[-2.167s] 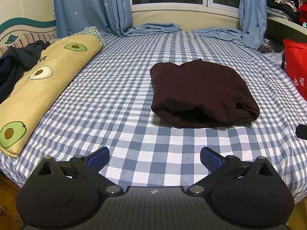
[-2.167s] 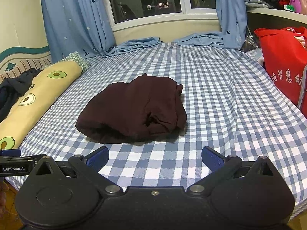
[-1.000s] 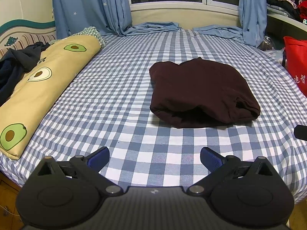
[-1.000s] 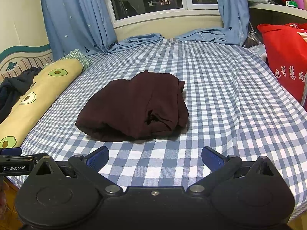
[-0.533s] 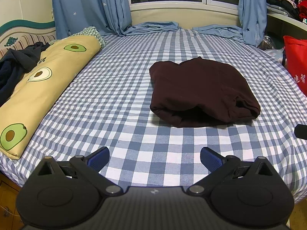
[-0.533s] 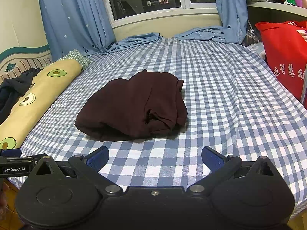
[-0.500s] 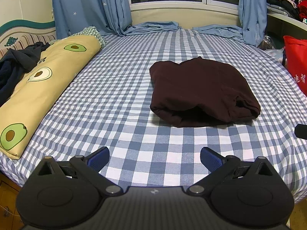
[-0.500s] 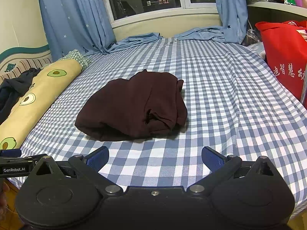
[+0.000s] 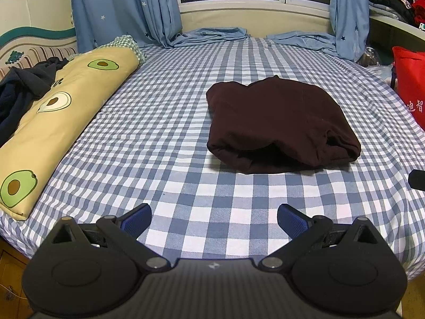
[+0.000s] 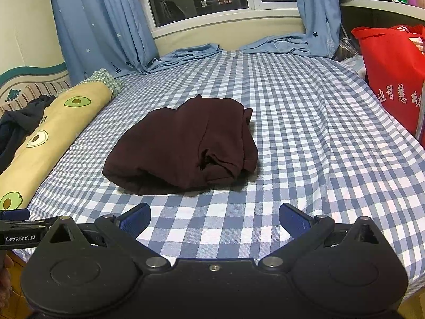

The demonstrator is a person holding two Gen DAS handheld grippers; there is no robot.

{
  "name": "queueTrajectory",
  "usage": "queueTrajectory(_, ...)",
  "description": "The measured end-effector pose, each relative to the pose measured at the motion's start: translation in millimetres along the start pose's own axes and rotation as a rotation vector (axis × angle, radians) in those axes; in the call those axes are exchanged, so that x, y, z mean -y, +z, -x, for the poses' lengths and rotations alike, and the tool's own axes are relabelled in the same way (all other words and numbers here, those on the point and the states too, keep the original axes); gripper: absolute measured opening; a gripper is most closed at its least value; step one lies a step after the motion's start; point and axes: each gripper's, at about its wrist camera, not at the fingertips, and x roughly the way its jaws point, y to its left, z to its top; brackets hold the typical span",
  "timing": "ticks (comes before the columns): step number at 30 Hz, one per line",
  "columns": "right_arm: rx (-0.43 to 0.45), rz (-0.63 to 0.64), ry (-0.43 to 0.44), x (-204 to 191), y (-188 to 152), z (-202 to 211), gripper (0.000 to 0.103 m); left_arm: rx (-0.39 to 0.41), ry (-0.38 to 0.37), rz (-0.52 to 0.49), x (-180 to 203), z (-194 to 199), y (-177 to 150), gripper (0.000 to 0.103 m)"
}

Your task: Fold small clothes

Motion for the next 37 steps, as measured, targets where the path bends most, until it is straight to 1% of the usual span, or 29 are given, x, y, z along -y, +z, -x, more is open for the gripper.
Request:
queueTrajectory(17, -0.016, -0.016, -0.006, 3.7, -0.7, -2.2, 0.102, -0.05, 0.006, 0.0, 1.0, -7.2, -1.4, 0.102)
queueTrajectory(21, -0.018, -0.018, -0.005, 4.6, -0.8, -2.5, 0.102, -0.087, 0.007, 0.005, 1.5, -9.9, 0.1, 0.102)
queueTrajectory(24, -0.021, -0.022, -0.004, 5.6, -1.3, -3.3, 0.102, -0.096, 0.022, 0.007, 2.0, -10.9, 0.8, 0.102)
queueTrajectory(27, -0.023, -0.026, -0.005, 6.5, -1.1, -3.7, 0.102, -0.111, 0.009, 0.017, 1.1, -12.7, 1.9, 0.102)
queueTrajectory(37, -0.03, -0.035, -0.005, 10.0, 0.1, -5.6, 0.102, -0.111, 0.015, 0.003, 6.0, -14.3, 3.7, 0.102)
